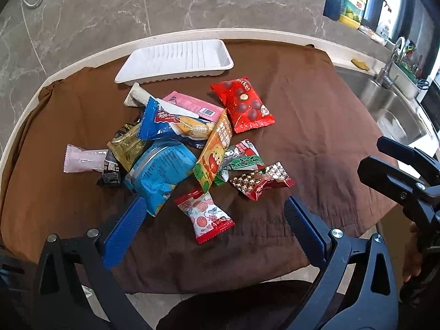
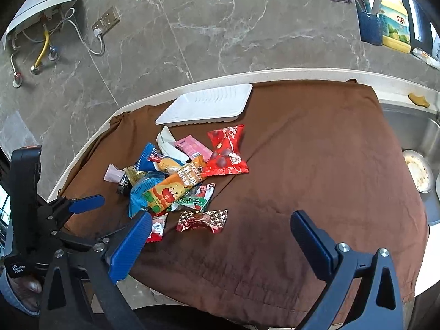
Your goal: Organize snacks
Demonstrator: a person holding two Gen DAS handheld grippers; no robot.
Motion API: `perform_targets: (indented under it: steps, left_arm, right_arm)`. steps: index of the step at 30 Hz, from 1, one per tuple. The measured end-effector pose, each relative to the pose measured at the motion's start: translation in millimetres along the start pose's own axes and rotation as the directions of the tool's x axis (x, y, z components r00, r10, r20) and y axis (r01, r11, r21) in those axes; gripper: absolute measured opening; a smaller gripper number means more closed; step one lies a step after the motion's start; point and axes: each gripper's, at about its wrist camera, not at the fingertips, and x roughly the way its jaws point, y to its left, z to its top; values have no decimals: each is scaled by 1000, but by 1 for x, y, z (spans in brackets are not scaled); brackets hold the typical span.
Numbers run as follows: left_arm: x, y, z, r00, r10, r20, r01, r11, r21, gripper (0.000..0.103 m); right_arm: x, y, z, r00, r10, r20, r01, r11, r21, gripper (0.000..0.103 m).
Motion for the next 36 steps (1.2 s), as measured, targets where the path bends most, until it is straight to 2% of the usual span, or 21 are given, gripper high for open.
perform_targets:
  steps: [36]
  left_arm:
    - [0, 1, 0, 1000, 1, 1, -1, 1000, 2, 101]
  right_arm:
    - [-2, 3, 2, 1000, 4, 12, -4, 1000, 2, 103]
